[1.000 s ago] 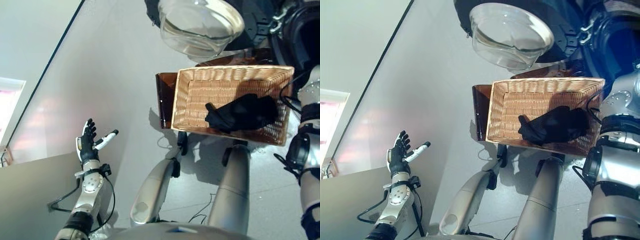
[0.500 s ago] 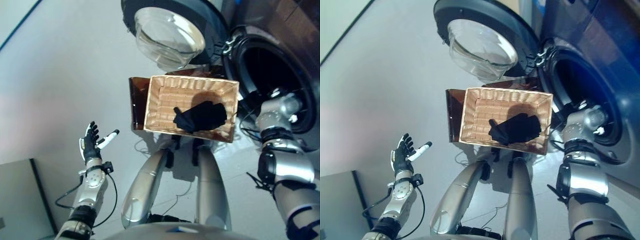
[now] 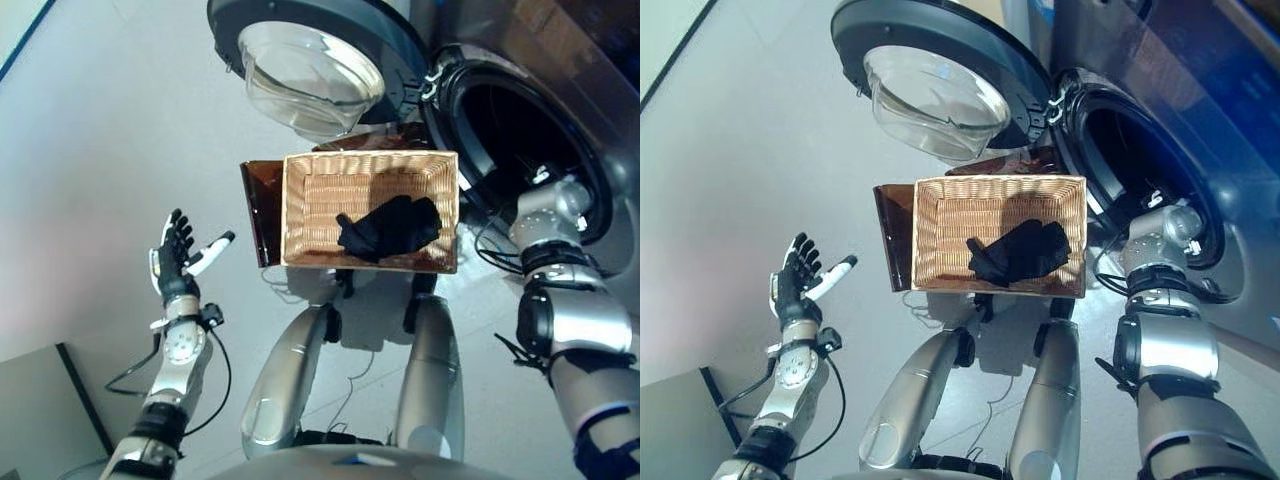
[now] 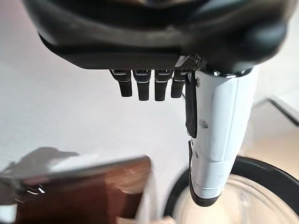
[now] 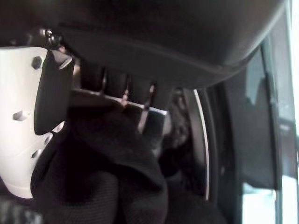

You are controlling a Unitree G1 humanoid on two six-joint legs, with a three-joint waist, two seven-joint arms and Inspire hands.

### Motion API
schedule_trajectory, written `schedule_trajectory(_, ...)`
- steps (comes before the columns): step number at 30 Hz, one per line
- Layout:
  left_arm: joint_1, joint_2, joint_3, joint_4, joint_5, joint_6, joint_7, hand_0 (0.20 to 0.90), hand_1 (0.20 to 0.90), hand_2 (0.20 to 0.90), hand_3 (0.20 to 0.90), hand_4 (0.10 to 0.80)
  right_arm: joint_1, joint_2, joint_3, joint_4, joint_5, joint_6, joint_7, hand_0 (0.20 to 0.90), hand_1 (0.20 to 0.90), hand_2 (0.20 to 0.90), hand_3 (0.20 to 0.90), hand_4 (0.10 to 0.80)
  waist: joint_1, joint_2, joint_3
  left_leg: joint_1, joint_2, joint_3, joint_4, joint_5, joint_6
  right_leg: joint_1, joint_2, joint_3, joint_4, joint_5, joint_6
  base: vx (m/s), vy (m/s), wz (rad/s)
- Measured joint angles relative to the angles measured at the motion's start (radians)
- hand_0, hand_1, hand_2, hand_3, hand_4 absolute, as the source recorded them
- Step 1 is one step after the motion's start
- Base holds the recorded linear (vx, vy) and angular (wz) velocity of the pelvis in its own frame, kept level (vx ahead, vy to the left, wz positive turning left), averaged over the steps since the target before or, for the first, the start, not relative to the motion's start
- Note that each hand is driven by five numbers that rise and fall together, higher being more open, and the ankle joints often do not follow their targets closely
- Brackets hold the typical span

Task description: Pick up the clothes and place them into the washing machine

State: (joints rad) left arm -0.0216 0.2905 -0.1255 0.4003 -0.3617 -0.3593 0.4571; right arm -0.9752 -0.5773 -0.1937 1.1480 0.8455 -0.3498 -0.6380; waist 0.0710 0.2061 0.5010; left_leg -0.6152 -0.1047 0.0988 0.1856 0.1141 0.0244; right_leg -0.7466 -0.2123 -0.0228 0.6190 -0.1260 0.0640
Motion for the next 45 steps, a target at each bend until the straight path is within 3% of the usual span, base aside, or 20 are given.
schedule_trajectory(7, 0.003, 0.000, 0.021, -0.004, 0.000, 0.001, 0.001, 0.900, 0.900, 0.900, 0.900, 0.800, -0.030, -0.017, -0.013, 0.007, 0.000, -0.001, -0.015, 0.200, 0.200, 0.200, 0.200, 0.300, 0.058, 0.003, -0.002, -0.052, 0.007, 0.002, -0.014, 0.002, -0.002, -0.054, -0.008, -0.007, 0.030, -0.019, 0.003, 0.018, -0.061, 0.23)
schedule_trajectory(10, -0.005, 0.004, 0.047, -0.024, 0.000, -0.001, 0.018, 0.900, 0.900, 0.900, 0.900, 0.800, -0.059, -0.037, -0.013, 0.012, 0.010, -0.002, -0.020, 0.200, 0.200, 0.200, 0.200, 0.300, 0.054, 0.005, -0.003, -0.097, 0.002, 0.009, 0.072, -0.002, 0.004, -0.088, -0.023, 0.005, 0.139, -0.083, -0.006, 0.061, -0.067, 0.57)
schedule_trajectory(12, -0.015, 0.011, 0.048, -0.039, 0.000, -0.001, 0.038, 0.900, 0.900, 0.900, 0.900, 0.800, -0.084, -0.061, -0.001, 0.018, 0.009, -0.002, -0.017, 0.200, 0.200, 0.200, 0.200, 0.300, 0.059, 0.005, -0.004, -0.146, -0.004, 0.011, 0.158, -0.034, 0.045, -0.127, -0.031, 0.010, 0.220, -0.129, -0.009, -0.005, -0.091, 0.40)
schedule_trajectory(14, -0.028, 0.012, 0.058, -0.043, 0.002, -0.002, 0.054, 0.900, 0.900, 0.900, 0.900, 0.800, -0.109, -0.079, -0.001, 0.021, 0.008, -0.002, -0.015, 0.200, 0.200, 0.200, 0.200, 0.300, 0.061, 0.005, -0.004, -0.193, -0.006, 0.014, 0.239, -0.052, 0.059, -0.159, -0.044, 0.021, 0.289, -0.168, -0.008, 0.001, -0.076, 0.39)
schedule_trajectory(21, -0.009, 0.011, 0.064, -0.051, 0.014, -0.001, 0.068, 0.900, 0.900, 0.900, 0.900, 0.800, -0.185, -0.174, 0.081, 0.022, -0.014, 0.001, -0.043, 0.200, 0.200, 0.200, 0.200, 0.300, 0.081, 0.006, -0.004, -0.245, 0.020, 0.015, 0.300, -0.067, 0.025, -0.214, -0.036, 0.007, 0.356, -0.208, -0.048, 0.023, -0.033, 0.01)
schedule_trajectory(25, -0.008, 0.011, 0.062, -0.055, 0.020, 0.001, 0.068, 0.900, 0.900, 0.900, 0.900, 0.800, -0.195, -0.234, 0.165, 0.060, -0.162, 0.011, -0.129, 0.200, 0.200, 0.200, 0.200, 0.300, 0.074, 0.007, -0.005, -0.249, 0.022, 0.016, 0.291, -0.055, 0.008, -0.228, -0.034, 0.010, 0.363, -0.208, -0.049, 0.011, -0.017, -0.03)
schedule_trajectory(27, -0.007, 0.012, 0.063, -0.057, 0.030, 0.001, 0.068, 0.900, 0.900, 0.900, 0.900, 0.800, -0.196, -0.253, 0.238, 0.103, -0.300, 0.096, -0.165, 0.488, 0.488, 0.488, 0.488, 0.506, 0.076, 0.007, -0.005, -0.249, 0.022, 0.016, 0.276, -0.052, 0.005, -0.233, -0.035, 0.009, 0.361, -0.207, -0.051, -0.012, -0.012, 0.05)
schedule_trajectory(28, -0.007, 0.012, 0.063, -0.057, 0.034, 0.002, 0.069, 0.900, 0.900, 0.900, 0.900, 0.800, -0.197, -0.274, 0.285, 0.126, -0.392, 0.157, -0.168, 0.900, 0.900, 0.900, 0.900, 0.800, 0.079, 0.007, -0.005, -0.249, 0.020, 0.017, 0.264, -0.047, -0.002, -0.240, -0.037, 0.009, 0.358, -0.203, -0.055, -0.007, -0.013, 0.06)
schedule_trajectory(31, -0.004, 0.015, 0.064, -0.057, 0.039, 0.004, 0.070, 0.900, 0.900, 0.900, 0.900, 0.800, -0.218, -0.307, 0.446, 0.263, -0.602, 0.286, -0.139, 0.900, 0.900, 0.900, 0.900, 0.800, 0.081, 0.008, -0.006, -0.248, 0.019, 0.016, 0.246, -0.029, -0.010, -0.242, -0.040, 0.003, 0.353, -0.200, -0.056, -0.003, -0.015, 0.07)
schedule_trajectory(34, -0.004, 0.015, 0.066, -0.057, 0.035, 0.006, 0.067, 0.900, 0.900, 0.900, 0.900, 0.800, -0.229, -0.305, 0.497, 0.297, -0.685, 0.364, -0.063, 0.900, 0.900, 0.900, 0.900, 0.800, 0.076, 0.009, -0.006, -0.250, 0.020, 0.019, 0.240, -0.025, -0.005, -0.245, -0.037, 0.006, 0.345, -0.197, -0.052, 0.030, 0.006, -0.03)
schedule_trajectory(38, -0.004, 0.015, 0.068, -0.057, 0.029, 0.013, 0.066, 0.900, 0.900, 0.900, 0.900, 0.800, -0.229, -0.303, 0.497, 0.264, -0.735, 0.373, -0.037, 0.900, 0.900, 0.900, 0.900, 0.800, 0.069, 0.010, -0.007, -0.248, 0.021, 0.018, 0.209, -0.016, -0.006, -0.246, -0.030, 0.005, 0.315, -0.180, -0.048, 0.016, 0.005, -0.05)
schedule_trajectory(45, -0.020, 0.015, 0.074, -0.054, 0.028, 0.013, 0.066, 0.900, 0.900, 0.900, 0.900, 0.800, -0.224, -0.272, 0.428, 0.190, -0.706, 0.348, -0.037, 0.900, 0.900, 0.900, 0.900, 0.800, 0.041, 0.010, -0.007, -0.221, 0.018, 0.015, 0.155, 0.016, 0.038, -0.221, -0.026, -0.004, 0.276, -0.164, -0.038, -0.011, 0.005, 0.00)
